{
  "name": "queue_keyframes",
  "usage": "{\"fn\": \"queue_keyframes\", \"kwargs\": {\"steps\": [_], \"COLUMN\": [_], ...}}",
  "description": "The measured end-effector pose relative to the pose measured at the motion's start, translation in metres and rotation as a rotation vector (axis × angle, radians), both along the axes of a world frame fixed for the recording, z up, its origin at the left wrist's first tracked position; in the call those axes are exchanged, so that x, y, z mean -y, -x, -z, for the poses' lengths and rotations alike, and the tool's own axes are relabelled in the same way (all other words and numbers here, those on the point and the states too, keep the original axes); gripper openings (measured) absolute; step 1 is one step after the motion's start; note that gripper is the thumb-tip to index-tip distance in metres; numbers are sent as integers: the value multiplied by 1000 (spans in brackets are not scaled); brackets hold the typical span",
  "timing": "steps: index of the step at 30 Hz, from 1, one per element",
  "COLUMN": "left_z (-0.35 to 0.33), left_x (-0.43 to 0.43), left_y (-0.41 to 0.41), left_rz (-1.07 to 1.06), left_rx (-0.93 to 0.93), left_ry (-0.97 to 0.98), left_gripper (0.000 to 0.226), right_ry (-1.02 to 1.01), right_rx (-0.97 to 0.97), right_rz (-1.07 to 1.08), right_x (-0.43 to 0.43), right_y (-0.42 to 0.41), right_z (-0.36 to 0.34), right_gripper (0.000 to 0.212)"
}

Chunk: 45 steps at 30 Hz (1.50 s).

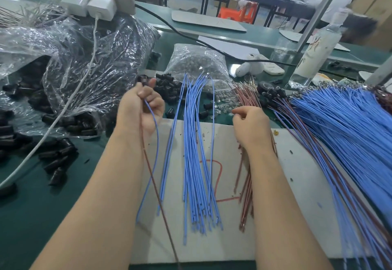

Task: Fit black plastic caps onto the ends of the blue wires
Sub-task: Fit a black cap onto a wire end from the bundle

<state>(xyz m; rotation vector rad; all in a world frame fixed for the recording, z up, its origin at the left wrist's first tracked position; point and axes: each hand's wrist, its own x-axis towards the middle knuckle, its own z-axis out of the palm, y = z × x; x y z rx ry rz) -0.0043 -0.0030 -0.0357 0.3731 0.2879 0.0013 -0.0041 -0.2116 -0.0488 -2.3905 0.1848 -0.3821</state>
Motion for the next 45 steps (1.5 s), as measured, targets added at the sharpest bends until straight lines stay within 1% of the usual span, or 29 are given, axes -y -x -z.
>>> {"fn": "queue_keyframes", "kwargs": {"steps": [1, 2, 3, 4, 6, 7, 8, 9, 11, 13, 17, 19, 23, 25, 29, 34, 36, 38, 41, 43, 45], "left_z": [1, 2, 3, 3, 6, 8, 10, 12, 16, 17, 21, 21, 20, 19, 16, 18, 17, 17, 18, 18, 17], "left_x": [5, 11, 16, 21, 29, 32, 34, 36, 41, 44, 45, 45, 45, 46, 47, 47, 48, 48, 49, 50, 51], "left_y": [1, 2, 3, 4, 5, 5, 5, 5, 5, 4, 4, 4, 5, 6, 7, 8, 9, 10, 9, 9, 9], "left_rz": [64, 111, 133, 129, 58, 8, -30, -47, -49, -35, -24, -31, -57, -55, -32, -11, 1, 8, 0, -15, -29], "left_rx": [-7, -11, -15, -14, 23, 62, 108, 151, 192, 190, 209, 206, 183, 172, 176, 191, 218, 240, 256, 251, 245], "left_ry": [-83, -222, -416, -653, -1125, -1302, -1423, -1497, -1604, -1703, -1764, -1783, -1757, -1741, -1753, -1750, -1749, -1746, -1753, -1776, -1809], "left_gripper": [34, 33, 33, 32, 29, 26, 23, 21, 23, 29, 18, 19, 15, 15, 17, 16, 17, 19, 20, 21, 22], "right_ry": [21, 35, 41, 41, 40, 49, 68, 92, 144, 198, 292, 316, 320, 315, 353, 346, 313, 247, -14, -176, -272], "right_rx": [-4, -2, 6, 20, 47, 51, 46, 32, -16, -71, -146, -162, -166, -149, -118, -86, -40, 47, 202, 209, 150], "right_rz": [-7, -11, -12, -12, -12, -8, 0, 10, 25, 47, 103, 129, 176, 174, 113, 122, 122, 105, -6, -134, -252], "right_x": [0, -1, -1, -2, -5, -6, -7, -8, -9, -13, -24, -28, -28, -27, -26, -26, -27, -25, -24, -28, -33], "right_y": [0, 0, 1, 2, 2, 1, 0, -3, -9, -17, -28, -32, -38, -39, -39, -41, -39, -35, -25, -15, -4], "right_z": [0, 0, 0, 0, 0, 0, 0, 0, -1, -2, 2, 5, 9, 8, 9, 9, 9, 8, 0, -7, -9], "right_gripper": [29, 29, 29, 29, 29, 29, 29, 30, 32, 36, 41, 42, 33, 33, 40, 26, 22, 18, 13, 11, 10]}}
